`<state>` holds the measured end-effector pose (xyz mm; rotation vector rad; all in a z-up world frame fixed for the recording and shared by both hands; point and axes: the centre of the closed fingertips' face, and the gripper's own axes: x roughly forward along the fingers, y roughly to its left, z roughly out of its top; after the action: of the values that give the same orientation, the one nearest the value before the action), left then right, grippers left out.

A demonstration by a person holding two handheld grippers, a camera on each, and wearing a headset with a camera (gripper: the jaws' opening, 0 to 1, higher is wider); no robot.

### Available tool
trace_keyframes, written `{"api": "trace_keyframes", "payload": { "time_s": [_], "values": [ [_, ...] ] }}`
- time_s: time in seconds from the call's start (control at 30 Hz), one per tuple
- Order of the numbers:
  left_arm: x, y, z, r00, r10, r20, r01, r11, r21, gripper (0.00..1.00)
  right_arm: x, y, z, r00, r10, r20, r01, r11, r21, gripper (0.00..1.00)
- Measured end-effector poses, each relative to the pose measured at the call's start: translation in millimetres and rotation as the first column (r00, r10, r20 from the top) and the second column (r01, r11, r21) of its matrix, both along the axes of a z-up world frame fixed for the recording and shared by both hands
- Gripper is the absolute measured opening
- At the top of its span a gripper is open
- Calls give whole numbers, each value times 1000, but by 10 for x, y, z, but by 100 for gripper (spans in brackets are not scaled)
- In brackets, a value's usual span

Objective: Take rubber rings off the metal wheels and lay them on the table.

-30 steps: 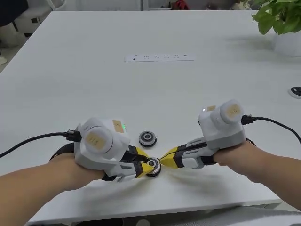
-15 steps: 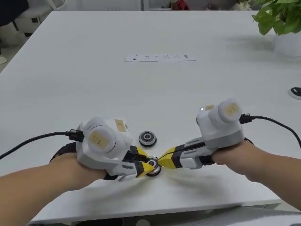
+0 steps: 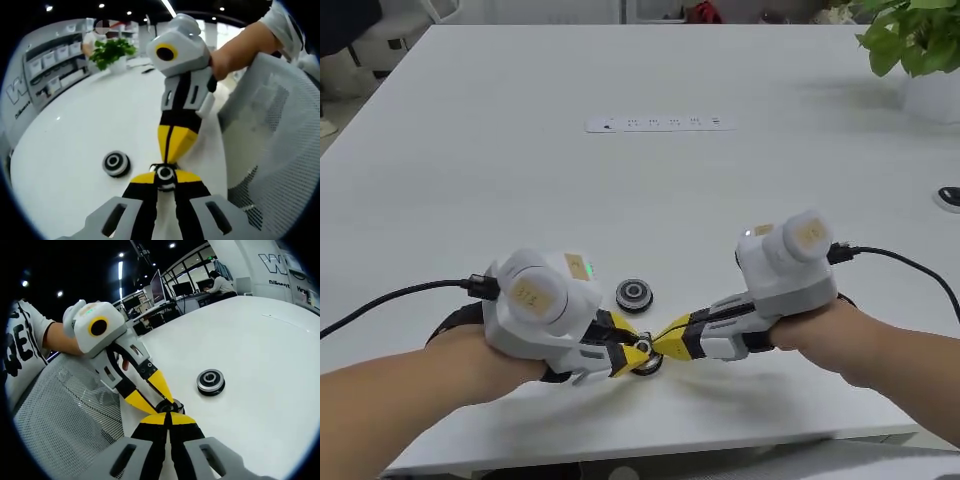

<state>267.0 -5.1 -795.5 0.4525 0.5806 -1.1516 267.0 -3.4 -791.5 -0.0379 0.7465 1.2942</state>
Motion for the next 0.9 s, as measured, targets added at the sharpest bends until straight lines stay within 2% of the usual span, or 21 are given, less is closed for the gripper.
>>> {"api": "trace_keyframes", "payload": {
  "time_s": [0.3, 0.33, 0.5, 0.73, 0.9],
  "values": [
    [-7, -1, 1, 1000, 5, -3, -5, 1000, -4, 12, -34, 36, 42, 1000, 15, 1, -15, 1000, 19, 0],
    [-6, -1, 1, 1000, 4, -2, -4, 1000, -4, 12, -55, 57, 69, 1000, 21, -8, -20, 999, 37, 0],
    [-6, -2, 3, 1000, 5, -4, -5, 1000, -8, 12, -102, 86, 98, 999, 38, -17, -37, 998, 53, 0],
    [-5, -1, 5, 1000, 4, -2, -4, 1000, -16, 13, -41, 13, 32, 1000, 17, -2, -17, 1000, 25, 0],
    [-16, -8, 2, 999, -24, 22, 24, 1000, 2, 13, 3, -24, 26, 1000, -3, 5, 3, 1000, 20, 0]
  ]
}}
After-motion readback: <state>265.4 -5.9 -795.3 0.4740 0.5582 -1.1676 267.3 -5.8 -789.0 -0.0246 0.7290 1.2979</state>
